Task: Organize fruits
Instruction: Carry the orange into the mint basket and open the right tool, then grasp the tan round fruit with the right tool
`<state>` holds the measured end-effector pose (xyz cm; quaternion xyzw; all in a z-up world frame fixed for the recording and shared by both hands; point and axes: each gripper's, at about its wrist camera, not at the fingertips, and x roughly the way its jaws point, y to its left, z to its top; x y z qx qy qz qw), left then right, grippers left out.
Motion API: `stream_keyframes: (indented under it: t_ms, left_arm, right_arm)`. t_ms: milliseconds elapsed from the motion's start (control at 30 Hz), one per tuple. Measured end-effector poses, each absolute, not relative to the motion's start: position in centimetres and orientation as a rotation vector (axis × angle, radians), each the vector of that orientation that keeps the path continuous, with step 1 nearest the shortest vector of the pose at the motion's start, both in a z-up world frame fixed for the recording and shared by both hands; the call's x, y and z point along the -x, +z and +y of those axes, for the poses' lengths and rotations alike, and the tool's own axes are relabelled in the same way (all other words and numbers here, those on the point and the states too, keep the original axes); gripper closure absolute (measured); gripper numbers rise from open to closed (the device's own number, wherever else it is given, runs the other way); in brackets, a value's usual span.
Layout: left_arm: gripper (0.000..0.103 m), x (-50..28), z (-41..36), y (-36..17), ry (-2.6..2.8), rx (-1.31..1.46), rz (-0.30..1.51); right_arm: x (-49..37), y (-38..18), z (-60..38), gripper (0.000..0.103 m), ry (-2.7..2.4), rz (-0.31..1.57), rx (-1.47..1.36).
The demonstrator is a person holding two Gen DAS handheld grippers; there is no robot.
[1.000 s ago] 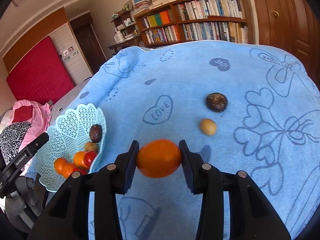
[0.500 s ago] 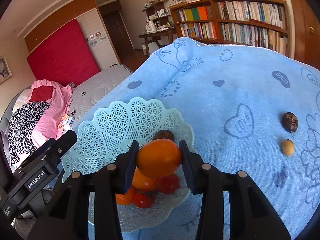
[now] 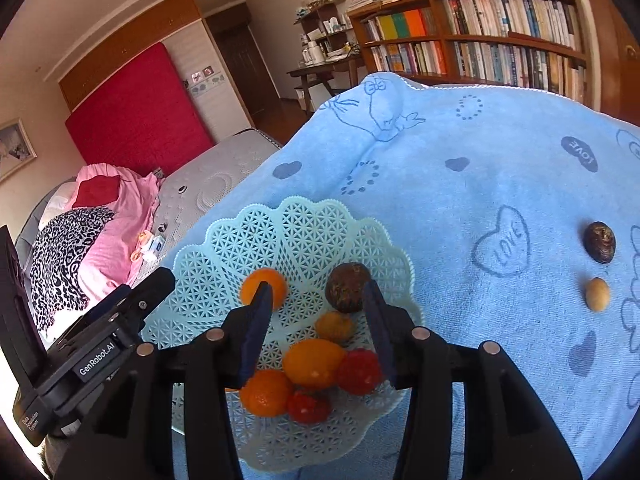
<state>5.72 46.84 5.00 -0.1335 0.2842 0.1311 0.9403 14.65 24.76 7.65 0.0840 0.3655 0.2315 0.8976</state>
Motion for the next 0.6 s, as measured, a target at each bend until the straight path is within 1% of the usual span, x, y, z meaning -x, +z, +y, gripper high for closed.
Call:
stream_keyframes:
  t_ms: [533, 600]
  left_arm:
    - [0.011, -6.3, 44.5, 4.6, 0.222, 0.225, 0.602]
    - [0.01, -6.4, 44.3, 4.6, 0.216, 0.218, 0.604]
  right_arm:
    - [-16.2, 4.9, 14.2, 0.056, 0.217, 0.78, -0.237]
    - [-16.2, 4.6, 12.7, 0.055, 0.178, 0.78, -0.237]
